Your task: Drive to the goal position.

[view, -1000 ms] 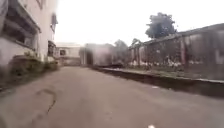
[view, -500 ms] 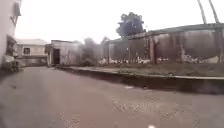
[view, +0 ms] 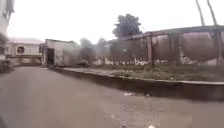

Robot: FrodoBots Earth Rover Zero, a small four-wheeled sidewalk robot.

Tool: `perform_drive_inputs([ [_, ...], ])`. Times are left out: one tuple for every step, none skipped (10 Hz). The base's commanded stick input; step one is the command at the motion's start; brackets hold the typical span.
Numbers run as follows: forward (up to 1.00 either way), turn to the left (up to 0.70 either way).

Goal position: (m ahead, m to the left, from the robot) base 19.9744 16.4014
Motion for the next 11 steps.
perform_drive_inputs([
  [-0.56,0.1],
  [-0.7,0.06],
  [-0.7,0.15],
  [0.0,0.0],
  [0.0,0.0],
  [0.0,0.0],
  [0.0,0.0],
  [0.0,0.01],
  [0.0,0.19],
  [0.0,0.28],
  [0.0,0.29],
])
